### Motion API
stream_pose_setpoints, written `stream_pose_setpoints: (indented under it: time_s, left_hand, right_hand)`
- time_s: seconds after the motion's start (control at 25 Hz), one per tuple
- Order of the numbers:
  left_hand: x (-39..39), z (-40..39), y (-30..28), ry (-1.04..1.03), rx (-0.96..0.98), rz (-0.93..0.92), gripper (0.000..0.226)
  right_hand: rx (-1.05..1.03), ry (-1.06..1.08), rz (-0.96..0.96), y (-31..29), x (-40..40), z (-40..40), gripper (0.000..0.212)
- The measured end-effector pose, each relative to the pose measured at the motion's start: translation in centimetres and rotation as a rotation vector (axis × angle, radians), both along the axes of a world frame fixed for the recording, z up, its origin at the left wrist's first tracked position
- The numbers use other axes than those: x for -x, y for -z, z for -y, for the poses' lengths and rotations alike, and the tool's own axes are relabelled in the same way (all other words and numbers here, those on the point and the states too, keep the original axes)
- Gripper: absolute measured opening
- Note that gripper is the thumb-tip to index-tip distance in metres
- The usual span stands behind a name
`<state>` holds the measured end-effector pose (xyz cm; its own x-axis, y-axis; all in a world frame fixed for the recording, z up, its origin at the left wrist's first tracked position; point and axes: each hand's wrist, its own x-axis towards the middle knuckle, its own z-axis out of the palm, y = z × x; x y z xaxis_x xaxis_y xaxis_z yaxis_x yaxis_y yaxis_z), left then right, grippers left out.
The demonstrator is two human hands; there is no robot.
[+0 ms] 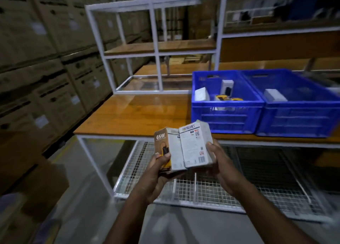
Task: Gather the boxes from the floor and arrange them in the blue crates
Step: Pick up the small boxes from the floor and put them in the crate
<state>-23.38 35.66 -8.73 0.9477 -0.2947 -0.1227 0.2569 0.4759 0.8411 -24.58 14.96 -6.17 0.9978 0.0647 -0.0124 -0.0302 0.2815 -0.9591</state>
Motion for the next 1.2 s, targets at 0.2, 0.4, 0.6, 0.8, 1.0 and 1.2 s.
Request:
stream_pose_setpoints:
  time_s: [0.2, 0.4, 0.6, 0.8, 1.0, 1.2]
  left_hand:
    - [-7.5, 5.5, -2.5, 0.118, -0.109, 0.089, 0.060]
    - [-14.5, 12.0, -5.1, 0.115, -0.370, 0.308, 0.055]
    - [-22.2, 18.4, -9.3, -0.062, -0.606, 0.527, 0.075]
    - [-29.1, 22.8, -9.8, -0.397, -0.989, 0.557, 0.089]
    - [-34.5, 26.0, -8.9, -0.559, -1.372, 0.570, 0.087]
    - [-39.1, 28.9, -8.2, -0.594, -1.579, 0.699, 0.078]
  right_hand:
    - [0.016, 0.164, 0.040, -1.6, -5.0, 4.6, 0.028]
    - [0.098, 0.283, 0.130, -3.0, -10.8, 9.7, 0.068]
    - [0.248, 0.382, 0.211, -4.9, -19.7, 15.4, 0.059]
    - [0.625, 0.437, 0.234, -6.0, -27.8, 21.2, 0.065]
    - [1.069, 0.624, 0.247, -5.3, -33.3, 24.1, 0.065]
    - [1.449, 0.712, 0.309, -4.7, -37.1, 24.8, 0.072]
